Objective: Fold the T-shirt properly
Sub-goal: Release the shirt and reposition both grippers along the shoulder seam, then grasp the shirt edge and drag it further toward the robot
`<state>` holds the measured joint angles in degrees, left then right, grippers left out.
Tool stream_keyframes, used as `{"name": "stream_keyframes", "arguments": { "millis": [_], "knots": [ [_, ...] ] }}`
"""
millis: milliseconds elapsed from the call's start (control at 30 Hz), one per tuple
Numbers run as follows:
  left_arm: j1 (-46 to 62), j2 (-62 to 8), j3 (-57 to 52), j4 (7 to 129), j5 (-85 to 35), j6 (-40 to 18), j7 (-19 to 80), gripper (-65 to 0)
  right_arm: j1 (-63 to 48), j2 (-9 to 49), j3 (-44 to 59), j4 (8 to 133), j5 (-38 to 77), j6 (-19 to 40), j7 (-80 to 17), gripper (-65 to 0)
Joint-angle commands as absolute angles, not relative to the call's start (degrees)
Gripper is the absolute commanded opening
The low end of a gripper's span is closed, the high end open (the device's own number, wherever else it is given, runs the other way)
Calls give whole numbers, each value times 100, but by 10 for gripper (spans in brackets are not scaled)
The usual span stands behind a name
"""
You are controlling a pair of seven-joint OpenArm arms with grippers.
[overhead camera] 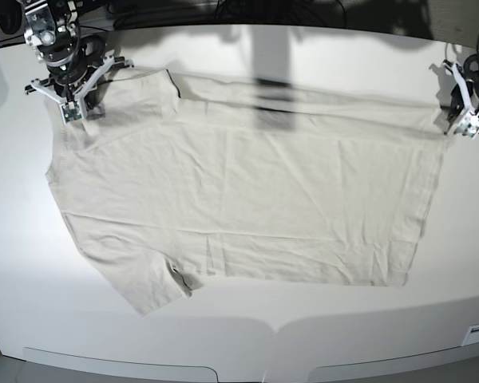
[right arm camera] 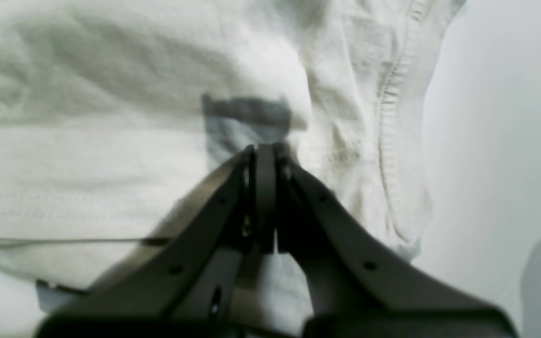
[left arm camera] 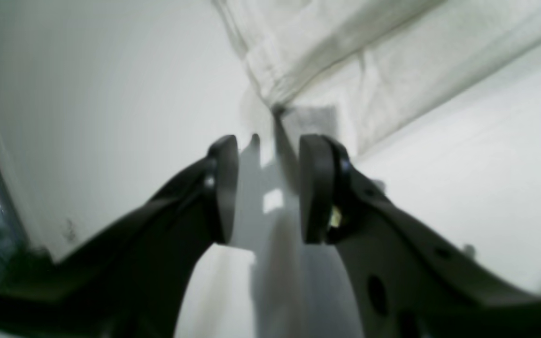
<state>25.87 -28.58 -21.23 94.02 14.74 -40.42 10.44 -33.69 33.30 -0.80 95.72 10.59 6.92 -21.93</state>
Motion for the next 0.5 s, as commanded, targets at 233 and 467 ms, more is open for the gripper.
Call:
{"name": "stream_keyframes", "arguments": {
  "millis": [233,467],
  "knots": [
    [3251,-3415,-1409,9491,3903,-4000,-993,-433,-3299,3395,-71,9596,1070,709,-2335,-650],
    [2923,-3415,-1109,9474,3900,-4000,-930,-433,-3304,3395,-71,9596,1066,711,-2386,-650]
  ]
}}
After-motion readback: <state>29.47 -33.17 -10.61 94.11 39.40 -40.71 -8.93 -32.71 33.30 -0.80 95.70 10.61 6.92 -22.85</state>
